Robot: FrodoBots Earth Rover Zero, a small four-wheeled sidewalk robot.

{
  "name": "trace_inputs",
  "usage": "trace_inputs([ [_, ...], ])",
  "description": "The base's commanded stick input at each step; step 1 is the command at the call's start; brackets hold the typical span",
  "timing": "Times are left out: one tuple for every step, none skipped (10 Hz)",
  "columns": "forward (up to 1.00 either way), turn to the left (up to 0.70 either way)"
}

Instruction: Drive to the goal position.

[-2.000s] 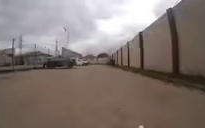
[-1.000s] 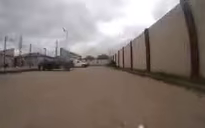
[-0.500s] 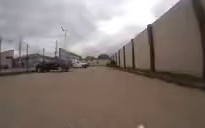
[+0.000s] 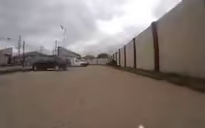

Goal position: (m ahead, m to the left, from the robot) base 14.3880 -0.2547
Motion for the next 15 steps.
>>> trace_inputs([
  [1.0, 0.0],
  [1.0, 0.0],
  [1.0, 0.0],
  [1.0, 0.0],
  [1.0, 0.0],
  [1.0, 0.0],
  [1.0, 0.0],
  [1.0, 0.0],
  [1.0, 0.0],
  [1.0, 0.0],
  [1.0, 0.0],
  [1.0, 0.0],
  [1.0, 0.0],
  [1.0, 0.0],
  [1.0, 0.0],
])
